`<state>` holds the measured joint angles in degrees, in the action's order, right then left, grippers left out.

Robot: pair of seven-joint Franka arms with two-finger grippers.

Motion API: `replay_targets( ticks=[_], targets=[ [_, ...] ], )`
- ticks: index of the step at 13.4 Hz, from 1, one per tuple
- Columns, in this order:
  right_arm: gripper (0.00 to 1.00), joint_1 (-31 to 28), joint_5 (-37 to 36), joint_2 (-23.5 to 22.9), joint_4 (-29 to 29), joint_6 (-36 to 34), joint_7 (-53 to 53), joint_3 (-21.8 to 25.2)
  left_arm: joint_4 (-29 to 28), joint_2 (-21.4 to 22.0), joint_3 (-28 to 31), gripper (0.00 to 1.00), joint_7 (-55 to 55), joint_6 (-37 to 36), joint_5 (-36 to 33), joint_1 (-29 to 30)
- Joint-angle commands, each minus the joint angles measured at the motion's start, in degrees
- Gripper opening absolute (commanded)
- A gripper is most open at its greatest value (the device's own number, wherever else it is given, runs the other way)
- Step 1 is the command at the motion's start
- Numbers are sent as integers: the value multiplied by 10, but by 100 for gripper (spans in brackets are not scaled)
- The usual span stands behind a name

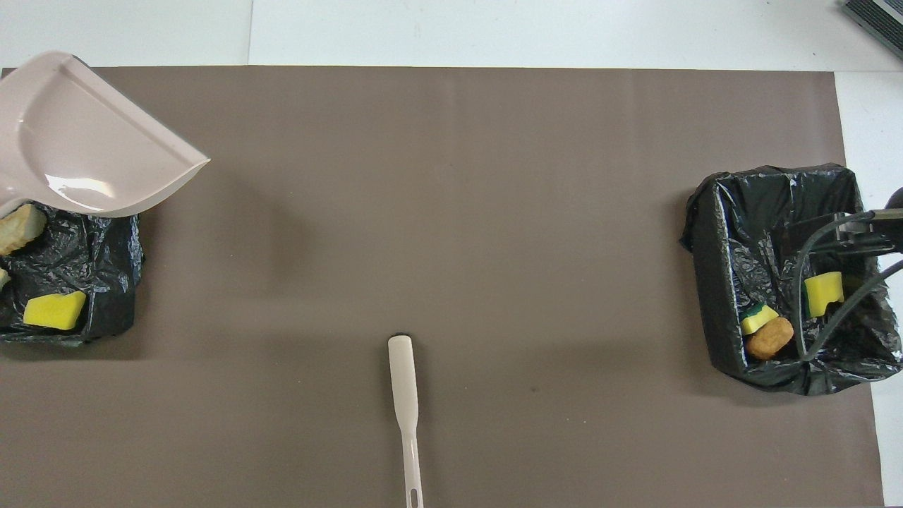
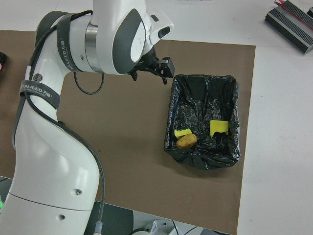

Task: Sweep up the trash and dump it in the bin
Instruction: 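Bring the empty dustpan back over the table with the left gripper, then lower the dustpan onto the table and open the left gripper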

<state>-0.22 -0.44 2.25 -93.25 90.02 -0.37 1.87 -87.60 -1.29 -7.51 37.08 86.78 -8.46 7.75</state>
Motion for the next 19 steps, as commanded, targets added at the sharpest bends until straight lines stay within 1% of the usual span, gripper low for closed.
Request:
replay_targets(
  ticks=[1,3,5,7,9,10,11,12,13,14,16,17,18,19],
  targets=[
    [100,-1,-10,1,-4,-5,3,-2,-87,49,11,0,-151,17,62,-60],
    [100,-5,-10,-1,5,-6,-11,-2,-128,52,11,0,-234,52,92,-102],
    [100,-9,-10,-1,5,-5,-11,-2,-176,54,11,0,-294,120,96,-147],
    [100,-1,-10,1,5,-5,-4,-3,-215,52,11,0,-369,185,110,-199],
    [100,0,3,6,2,-10,-3,-3,-242,43,11,0,-424,248,110,-247],
    [100,-7,2,6,4,-9,-4,-4,-251,29,11,0,-451,275,111,-270],
    [100,-18,2,6,4,-7,-4,-5,-253,4,11,0,-486,304,111,-299],
    [100,-41,3,6,3,-9,-4,-23,-248,-32,11,0,-529,351,111,-323],
    [100,-80,2,5,5,-9,-4,-63,-247,-67,11,0,-565,409,111,-348],
    [100,-91,0,5,5,-8,-4,-76,-246,-78,11,0,-575,428,110,-358],
    [100,-88,4,7,6,-14,-4,-72,-243,-86,11,0,-586,437,112,-371],
    [100,-77,0,8,6,-15,-4,-67,-238,-102,11,0,-612,440,114,-375],
    [100,-57,-4,8,6,-15,-4,-44,-238,-106,10,0,-615,440,114,-375],
    [100,-51,3,8,6,-15,-4,-31,-239,-107,10,0,-613,440,114,-378]
  ],
)
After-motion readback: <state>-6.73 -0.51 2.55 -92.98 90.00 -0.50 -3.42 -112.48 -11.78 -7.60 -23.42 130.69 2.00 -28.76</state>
